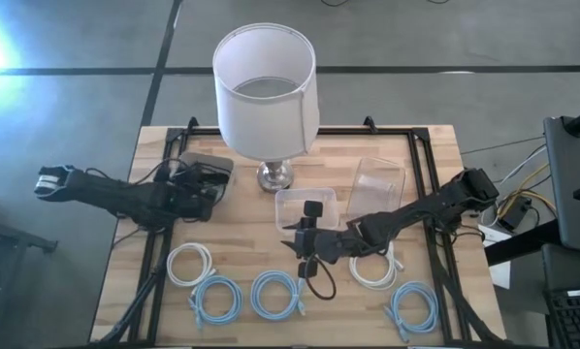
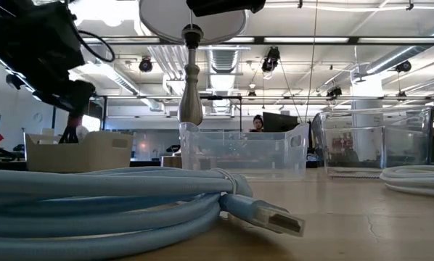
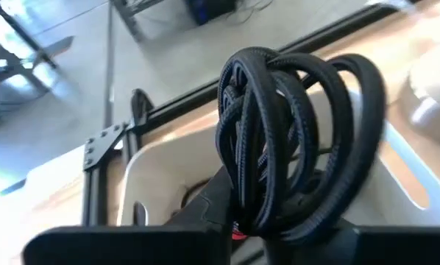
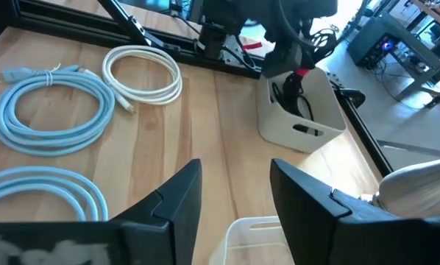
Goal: Pick & Place USB Port
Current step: Put the black USB cable into the gray bin
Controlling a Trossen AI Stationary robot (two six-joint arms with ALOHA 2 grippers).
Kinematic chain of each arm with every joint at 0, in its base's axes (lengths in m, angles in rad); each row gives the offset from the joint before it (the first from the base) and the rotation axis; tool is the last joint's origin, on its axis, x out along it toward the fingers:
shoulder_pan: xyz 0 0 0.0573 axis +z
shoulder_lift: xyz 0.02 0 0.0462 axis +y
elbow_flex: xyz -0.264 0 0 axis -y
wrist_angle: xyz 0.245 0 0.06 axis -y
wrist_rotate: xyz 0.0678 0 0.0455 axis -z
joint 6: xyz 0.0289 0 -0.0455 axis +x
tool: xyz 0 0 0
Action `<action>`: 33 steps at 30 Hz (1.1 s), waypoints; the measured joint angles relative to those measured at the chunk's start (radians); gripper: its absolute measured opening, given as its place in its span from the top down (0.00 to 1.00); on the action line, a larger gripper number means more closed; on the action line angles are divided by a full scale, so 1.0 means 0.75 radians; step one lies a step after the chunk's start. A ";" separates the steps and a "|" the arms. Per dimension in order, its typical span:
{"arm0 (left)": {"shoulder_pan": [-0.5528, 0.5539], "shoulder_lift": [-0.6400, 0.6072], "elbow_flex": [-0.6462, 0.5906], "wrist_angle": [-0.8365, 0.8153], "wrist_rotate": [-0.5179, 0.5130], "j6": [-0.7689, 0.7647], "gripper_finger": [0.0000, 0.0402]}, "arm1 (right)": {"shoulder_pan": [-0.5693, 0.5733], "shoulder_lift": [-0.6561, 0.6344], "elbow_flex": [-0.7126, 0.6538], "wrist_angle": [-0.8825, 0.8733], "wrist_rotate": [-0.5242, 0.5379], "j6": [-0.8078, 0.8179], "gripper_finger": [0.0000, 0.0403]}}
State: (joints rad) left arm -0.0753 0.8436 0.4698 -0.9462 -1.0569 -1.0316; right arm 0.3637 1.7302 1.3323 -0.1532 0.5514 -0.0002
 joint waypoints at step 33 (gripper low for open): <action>0.029 0.176 0.160 0.116 0.010 0.313 0.51 | -0.003 0.008 -0.002 -0.031 -0.108 0.035 0.55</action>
State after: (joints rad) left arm -0.0537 0.9760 0.5899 -0.8591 -1.0495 -0.7968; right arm 0.3618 1.7359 1.3312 -0.1764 0.4702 0.0261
